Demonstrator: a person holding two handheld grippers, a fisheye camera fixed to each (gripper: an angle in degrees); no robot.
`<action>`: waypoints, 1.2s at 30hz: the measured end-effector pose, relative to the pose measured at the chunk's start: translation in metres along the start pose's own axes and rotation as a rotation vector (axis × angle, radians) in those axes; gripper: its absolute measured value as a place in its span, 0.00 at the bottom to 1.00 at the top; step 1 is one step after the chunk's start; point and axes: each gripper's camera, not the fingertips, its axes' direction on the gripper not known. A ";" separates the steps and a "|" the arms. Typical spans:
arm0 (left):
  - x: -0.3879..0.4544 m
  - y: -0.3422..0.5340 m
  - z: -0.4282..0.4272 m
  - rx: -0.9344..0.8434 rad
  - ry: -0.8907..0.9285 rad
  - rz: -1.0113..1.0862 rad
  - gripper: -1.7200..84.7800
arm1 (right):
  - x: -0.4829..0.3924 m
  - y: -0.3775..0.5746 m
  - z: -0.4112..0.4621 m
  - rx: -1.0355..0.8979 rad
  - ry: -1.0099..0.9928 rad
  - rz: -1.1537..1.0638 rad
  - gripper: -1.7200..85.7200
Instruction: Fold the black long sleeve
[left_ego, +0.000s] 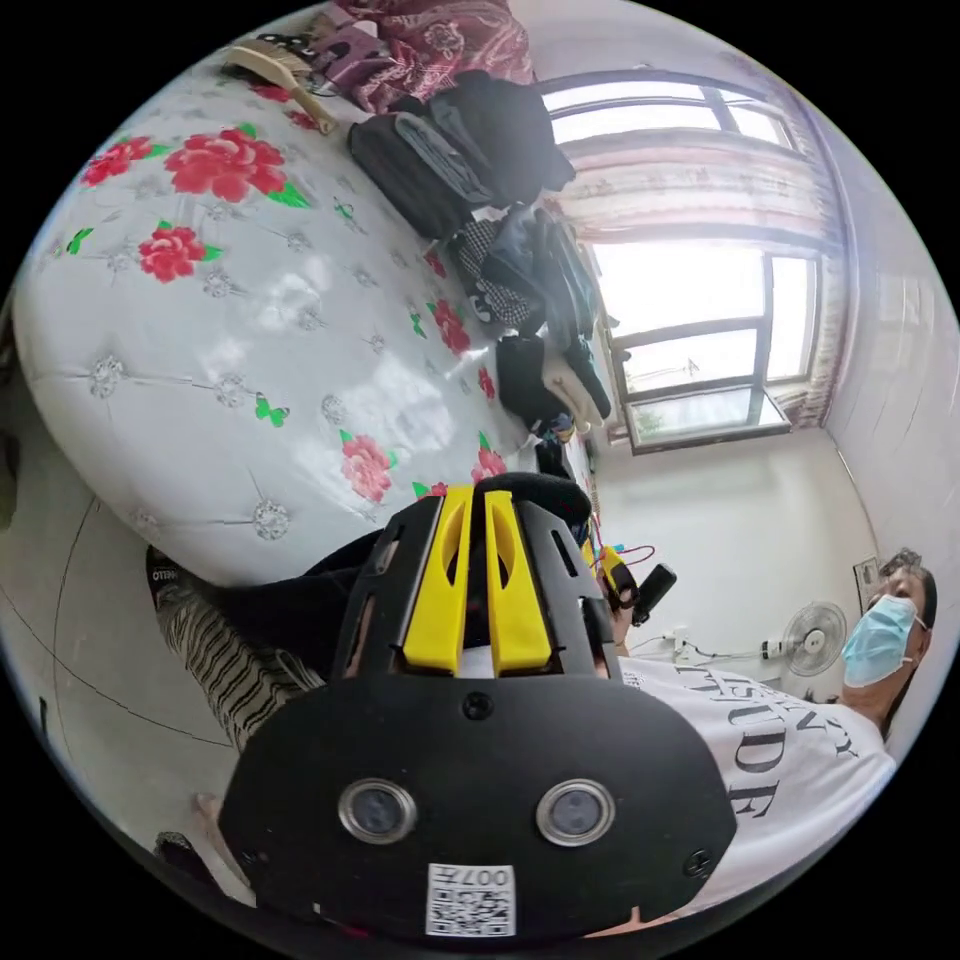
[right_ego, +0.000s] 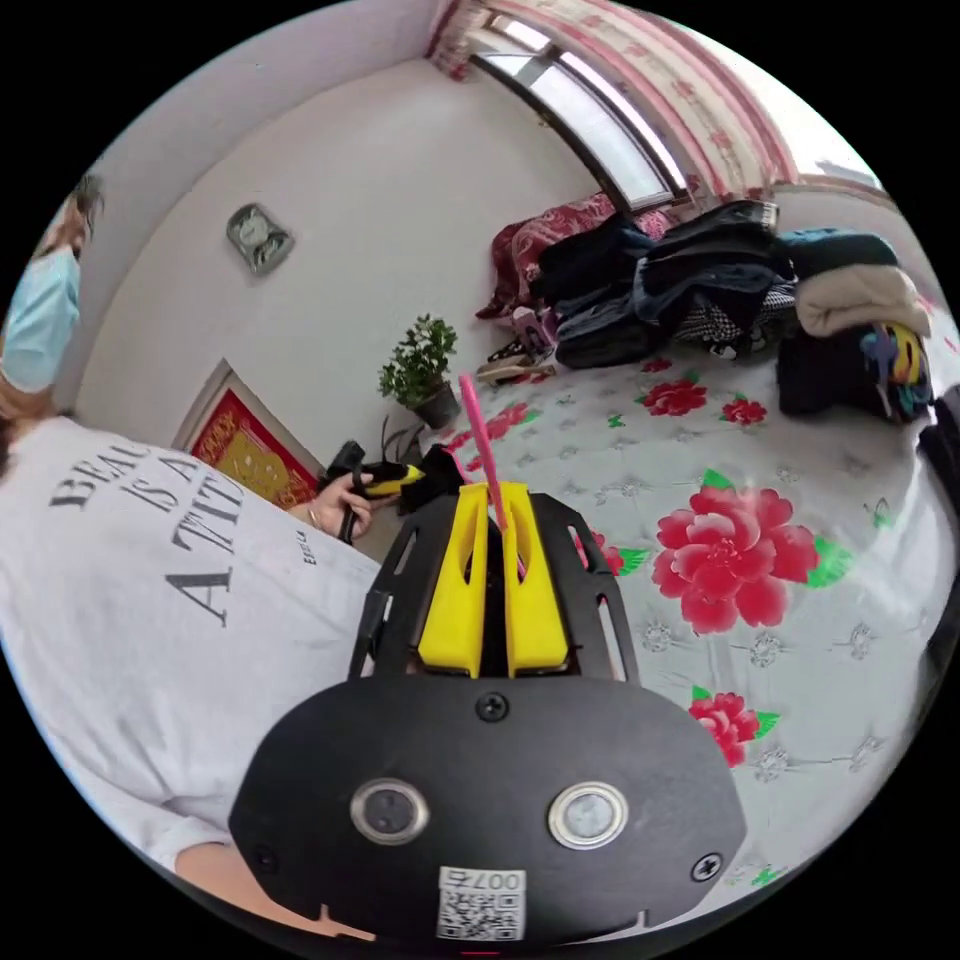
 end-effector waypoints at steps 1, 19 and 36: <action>-0.011 0.002 -0.006 0.018 0.047 -0.030 0.01 | 0.010 0.006 -0.013 0.049 -0.059 0.052 0.02; -0.061 0.019 -0.004 0.021 -0.125 -0.138 0.01 | 0.058 0.074 -0.141 0.570 0.069 0.399 0.03; -0.022 0.057 0.021 -0.049 -0.162 0.016 0.01 | 0.012 0.008 -0.083 0.096 0.561 0.359 0.11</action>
